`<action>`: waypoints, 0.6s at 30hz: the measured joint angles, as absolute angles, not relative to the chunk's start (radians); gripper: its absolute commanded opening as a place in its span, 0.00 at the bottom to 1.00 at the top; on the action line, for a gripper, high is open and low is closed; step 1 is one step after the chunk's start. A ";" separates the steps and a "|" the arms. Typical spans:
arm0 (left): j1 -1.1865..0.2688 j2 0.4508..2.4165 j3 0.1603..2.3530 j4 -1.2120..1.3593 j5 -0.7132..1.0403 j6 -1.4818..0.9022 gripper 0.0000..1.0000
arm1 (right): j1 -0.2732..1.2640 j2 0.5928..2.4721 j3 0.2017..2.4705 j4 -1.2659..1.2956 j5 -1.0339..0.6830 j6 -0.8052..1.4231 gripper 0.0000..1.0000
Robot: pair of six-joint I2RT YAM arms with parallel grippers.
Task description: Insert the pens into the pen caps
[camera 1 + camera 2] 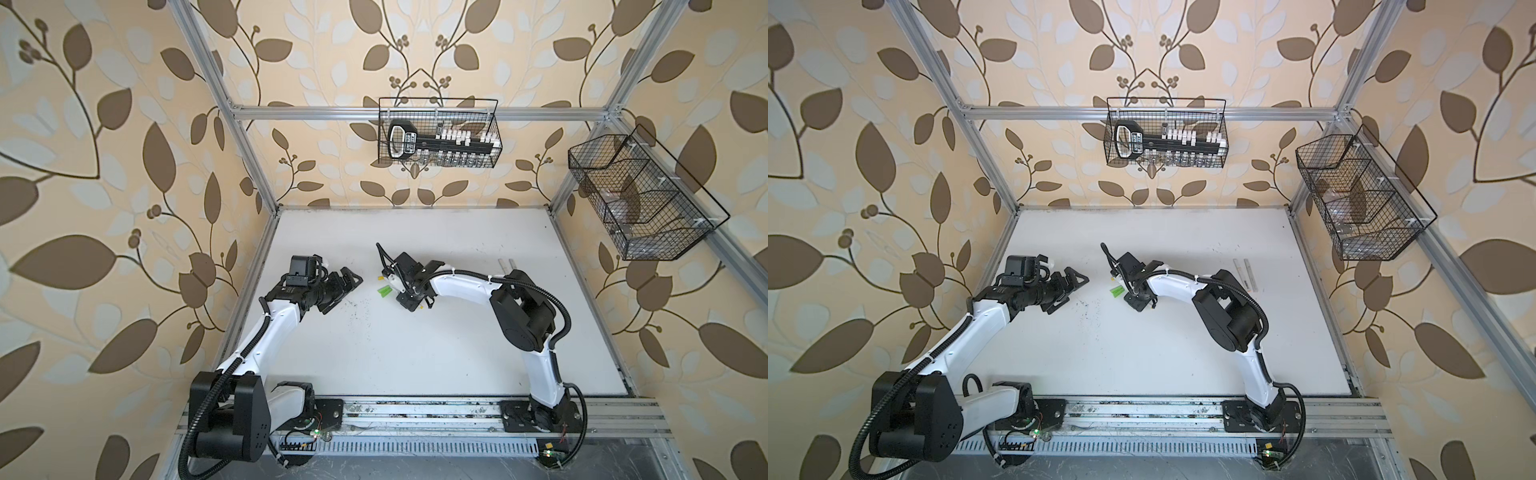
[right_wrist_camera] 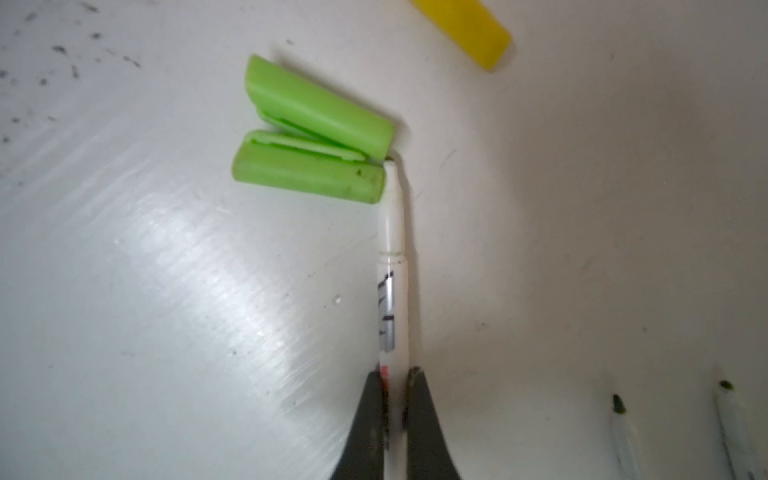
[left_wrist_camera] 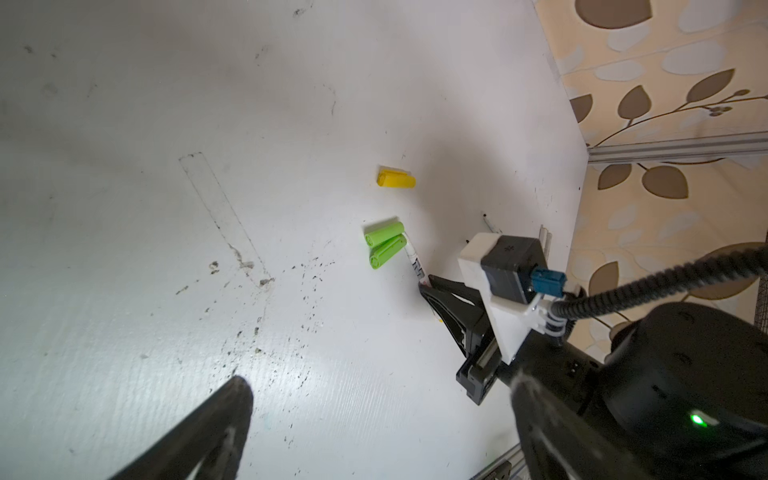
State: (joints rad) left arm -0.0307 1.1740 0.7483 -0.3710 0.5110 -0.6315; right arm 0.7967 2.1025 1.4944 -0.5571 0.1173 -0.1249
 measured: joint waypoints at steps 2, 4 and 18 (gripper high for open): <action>-0.031 1.174 0.748 -0.370 0.511 -0.633 0.99 | 0.810 2.095 1.484 -0.557 0.112 -0.136 0.06; -0.031 1.174 0.748 -0.370 0.511 -0.633 0.99 | 0.823 2.093 1.482 -0.559 0.107 -0.141 0.06; -0.031 1.233 0.708 -0.339 0.507 -0.667 0.99 | 0.930 2.059 1.438 -0.571 0.073 -0.161 0.06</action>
State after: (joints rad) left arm -0.0307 1.2327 0.7078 -0.3393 0.5068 -0.6666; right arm 0.9298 2.0586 1.4380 -0.5709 0.0727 -0.1612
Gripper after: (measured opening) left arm 0.987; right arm 0.071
